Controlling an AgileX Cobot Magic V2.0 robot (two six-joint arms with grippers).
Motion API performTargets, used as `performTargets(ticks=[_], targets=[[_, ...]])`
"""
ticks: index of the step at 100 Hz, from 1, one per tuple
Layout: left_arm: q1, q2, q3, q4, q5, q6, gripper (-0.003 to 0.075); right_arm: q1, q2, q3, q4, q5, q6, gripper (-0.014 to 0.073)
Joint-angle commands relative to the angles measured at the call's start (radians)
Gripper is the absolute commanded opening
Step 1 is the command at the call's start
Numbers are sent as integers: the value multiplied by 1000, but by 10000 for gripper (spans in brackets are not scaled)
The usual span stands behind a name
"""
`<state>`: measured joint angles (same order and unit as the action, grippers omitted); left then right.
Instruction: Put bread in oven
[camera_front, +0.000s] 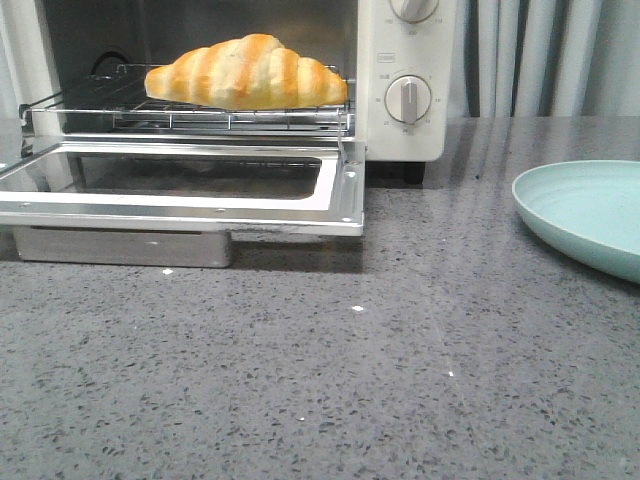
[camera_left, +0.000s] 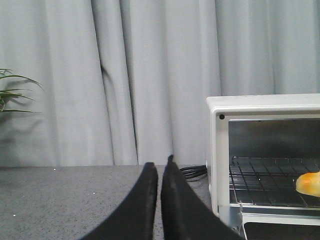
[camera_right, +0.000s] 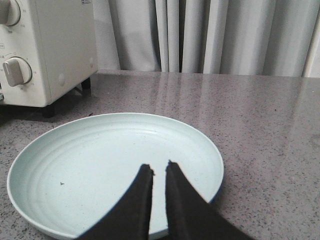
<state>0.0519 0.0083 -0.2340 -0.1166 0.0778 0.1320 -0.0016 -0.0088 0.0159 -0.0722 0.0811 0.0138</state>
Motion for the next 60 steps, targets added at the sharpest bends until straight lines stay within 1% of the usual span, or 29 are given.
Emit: performTargets(ticks=[1,37,60], targets=[[2,-22,5,-9,-78,-2,-20,-3,-24,9,-11,-75,-2,38],[2,-44,141,-9,-99,-2,-20,-3,-24,9,-11,-75,-2,38],[2,-44,159,-9,-110,-2,-20,-3,-24,9,-11,-75,-2,38]])
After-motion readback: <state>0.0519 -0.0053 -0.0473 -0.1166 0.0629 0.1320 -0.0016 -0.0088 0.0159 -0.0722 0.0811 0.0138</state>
